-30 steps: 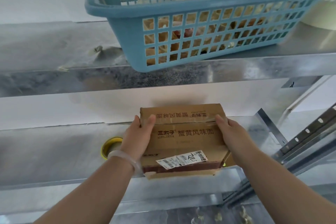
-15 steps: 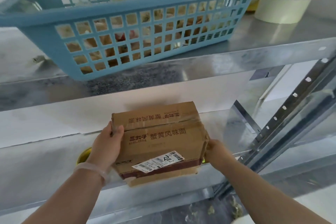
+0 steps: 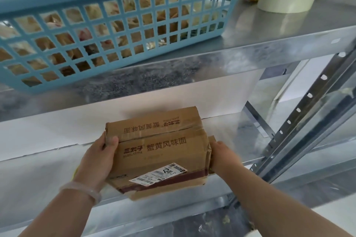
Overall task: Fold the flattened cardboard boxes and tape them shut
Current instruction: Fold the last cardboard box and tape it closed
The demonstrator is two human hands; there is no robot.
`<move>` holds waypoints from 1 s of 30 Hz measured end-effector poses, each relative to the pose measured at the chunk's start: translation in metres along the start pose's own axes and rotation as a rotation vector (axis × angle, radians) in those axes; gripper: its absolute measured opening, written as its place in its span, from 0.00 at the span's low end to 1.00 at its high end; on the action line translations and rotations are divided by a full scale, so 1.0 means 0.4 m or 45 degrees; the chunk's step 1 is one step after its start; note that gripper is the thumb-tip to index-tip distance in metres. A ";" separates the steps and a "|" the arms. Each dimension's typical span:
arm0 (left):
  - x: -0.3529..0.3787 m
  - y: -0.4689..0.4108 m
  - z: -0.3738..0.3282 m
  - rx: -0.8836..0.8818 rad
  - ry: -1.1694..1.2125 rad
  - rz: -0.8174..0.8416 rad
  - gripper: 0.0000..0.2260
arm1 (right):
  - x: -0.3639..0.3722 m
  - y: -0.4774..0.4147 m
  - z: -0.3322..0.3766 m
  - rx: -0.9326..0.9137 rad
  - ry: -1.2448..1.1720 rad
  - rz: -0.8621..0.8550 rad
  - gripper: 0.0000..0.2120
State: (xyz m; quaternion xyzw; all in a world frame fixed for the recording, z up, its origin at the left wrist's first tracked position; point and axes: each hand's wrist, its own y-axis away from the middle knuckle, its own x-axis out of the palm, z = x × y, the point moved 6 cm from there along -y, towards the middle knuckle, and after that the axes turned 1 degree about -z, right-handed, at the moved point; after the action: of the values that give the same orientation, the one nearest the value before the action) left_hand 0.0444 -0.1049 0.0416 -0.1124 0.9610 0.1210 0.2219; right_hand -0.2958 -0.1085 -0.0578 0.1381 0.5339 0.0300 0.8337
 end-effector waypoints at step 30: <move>0.020 0.005 0.004 -0.169 0.255 0.155 0.12 | -0.198 0.103 0.200 0.154 -0.917 -0.086 0.14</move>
State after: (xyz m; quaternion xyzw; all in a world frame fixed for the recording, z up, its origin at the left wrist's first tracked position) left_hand 0.0374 -0.1039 0.0371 -0.0799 0.9732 0.1859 0.1093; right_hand -0.2538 -0.1005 0.0542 0.1712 0.2112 -0.0797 0.9590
